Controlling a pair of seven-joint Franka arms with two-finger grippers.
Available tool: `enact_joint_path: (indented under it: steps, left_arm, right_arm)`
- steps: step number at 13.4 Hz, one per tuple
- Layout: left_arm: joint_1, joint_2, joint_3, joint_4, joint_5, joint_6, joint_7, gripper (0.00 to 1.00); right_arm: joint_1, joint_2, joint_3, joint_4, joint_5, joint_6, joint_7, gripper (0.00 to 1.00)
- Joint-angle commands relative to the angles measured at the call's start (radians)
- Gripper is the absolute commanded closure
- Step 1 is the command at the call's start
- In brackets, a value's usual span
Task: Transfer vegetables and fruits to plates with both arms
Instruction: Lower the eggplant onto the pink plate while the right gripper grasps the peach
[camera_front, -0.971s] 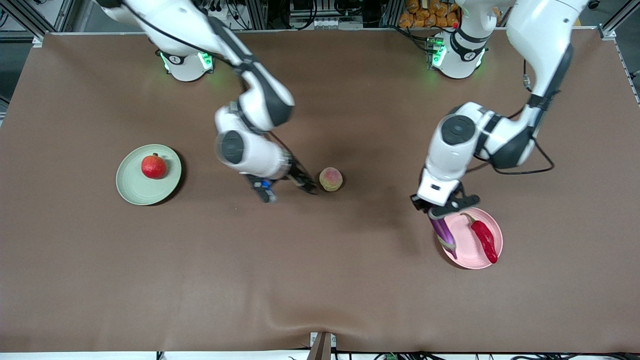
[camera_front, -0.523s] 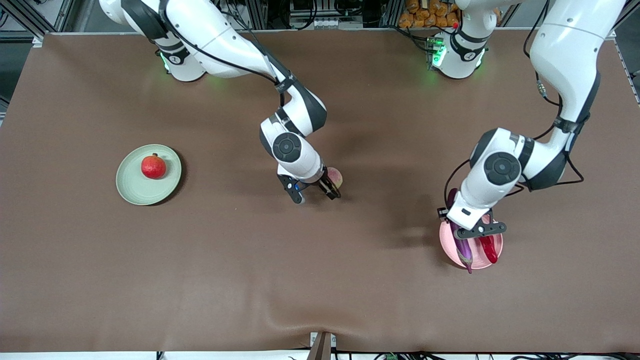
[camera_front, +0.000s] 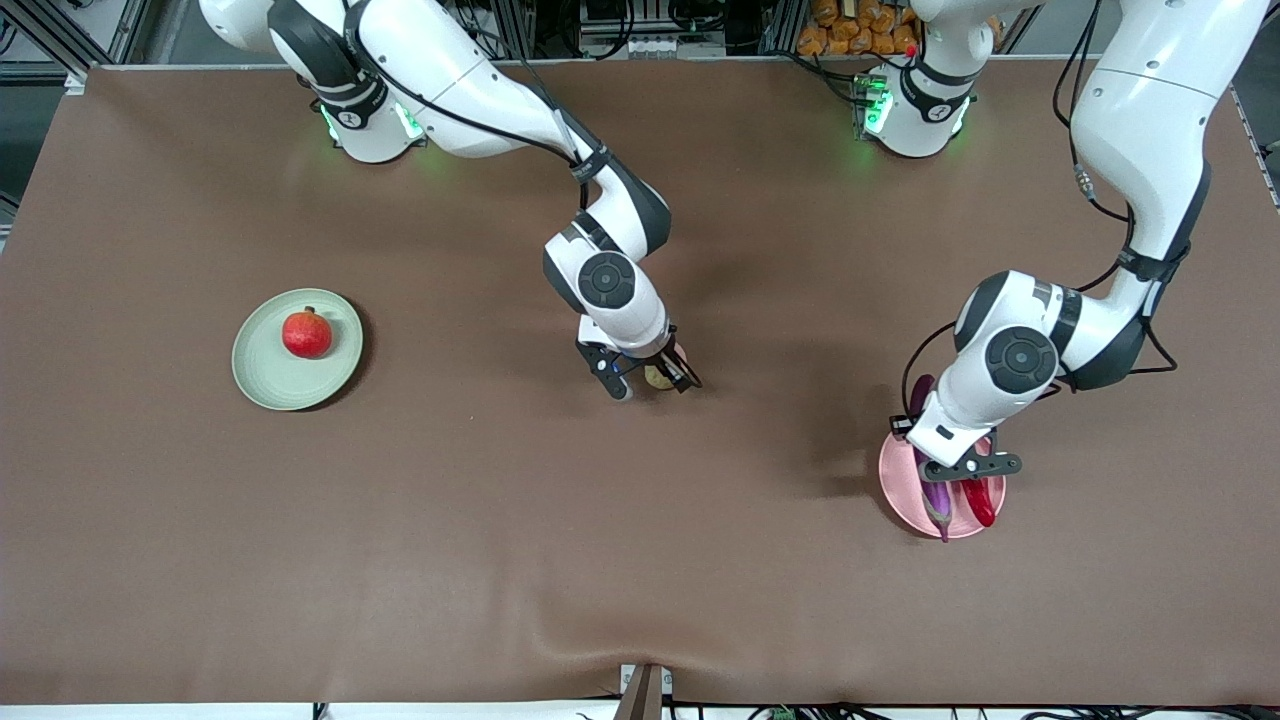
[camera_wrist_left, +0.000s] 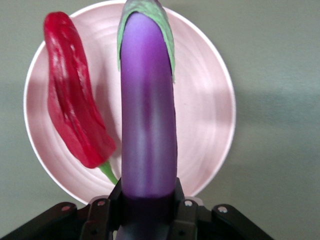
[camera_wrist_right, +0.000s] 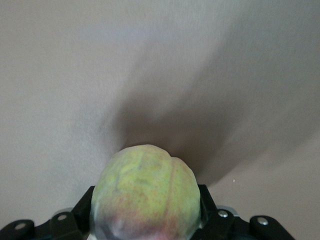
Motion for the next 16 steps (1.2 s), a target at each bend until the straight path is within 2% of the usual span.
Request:
enact_joint_path:
  steps: [1,2,3,4,6,9,12,15,16]
  left_arm:
    - [0.011,0.035,-0.007,0.062,-0.019,-0.02,0.035,1.0]
    - [0.009,0.038,-0.008,0.072,-0.022,-0.019,0.032,0.61]
    - [0.011,0.04,-0.008,0.079,-0.022,-0.019,0.03,0.07]
    - [0.011,0.04,-0.008,0.084,-0.023,-0.019,0.023,0.0]
    - [0.011,0.021,-0.008,0.099,-0.025,-0.022,0.016,0.0]
    - [0.028,-0.048,-0.019,0.209,-0.037,-0.193,0.025,0.0]
    - [0.029,-0.068,-0.033,0.328,-0.095,-0.348,0.033,0.0]
    - [0.034,-0.089,-0.033,0.333,-0.097,-0.359,0.035,0.0]
    - [0.038,-0.101,-0.033,0.333,-0.099,-0.361,0.039,0.0]
  right_arm:
    - [-0.084,-0.051,0.004,0.039,-0.029,-0.227,-0.073,1.0]
    - [-0.118,-0.097,0.002,0.043,-0.028,-0.345,-0.152,1.0]
    - [-0.159,-0.143,0.001,0.041,-0.028,-0.458,-0.231,1.0]
    - [-0.208,-0.185,0.001,0.038,-0.028,-0.551,-0.304,1.0]
    - [-0.296,-0.252,-0.001,0.009,-0.028,-0.663,-0.467,1.0]
    - [-0.429,-0.384,-0.004,-0.185,-0.04,-0.667,-0.796,1.0]
    - [-0.561,-0.482,-0.002,-0.357,-0.126,-0.607,-1.044,1.0]
    - [-0.704,-0.489,-0.004,-0.486,-0.135,-0.414,-1.282,1.0]
    - [-0.742,-0.484,-0.004,-0.494,-0.144,-0.388,-1.322,1.0]
